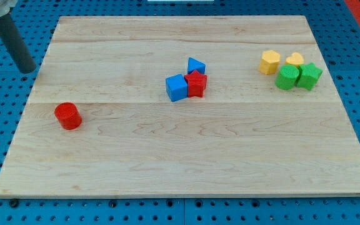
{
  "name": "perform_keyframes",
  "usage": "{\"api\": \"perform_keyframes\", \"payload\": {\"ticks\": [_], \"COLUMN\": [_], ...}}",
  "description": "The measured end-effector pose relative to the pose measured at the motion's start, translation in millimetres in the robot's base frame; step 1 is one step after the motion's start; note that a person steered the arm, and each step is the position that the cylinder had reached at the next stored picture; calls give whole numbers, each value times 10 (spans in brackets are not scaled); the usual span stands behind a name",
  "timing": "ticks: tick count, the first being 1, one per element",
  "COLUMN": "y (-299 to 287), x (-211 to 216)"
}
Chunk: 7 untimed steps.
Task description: Move the red circle above the cube
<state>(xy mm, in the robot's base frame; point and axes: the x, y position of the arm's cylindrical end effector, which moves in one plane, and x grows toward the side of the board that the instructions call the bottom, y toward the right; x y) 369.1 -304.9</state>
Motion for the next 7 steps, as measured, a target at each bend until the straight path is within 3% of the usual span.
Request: {"api": "perform_keyframes", "payload": {"ticks": [2,3,5,7], "y": [11,339,1583,1295], "x": [1267,1380,835,983]}}
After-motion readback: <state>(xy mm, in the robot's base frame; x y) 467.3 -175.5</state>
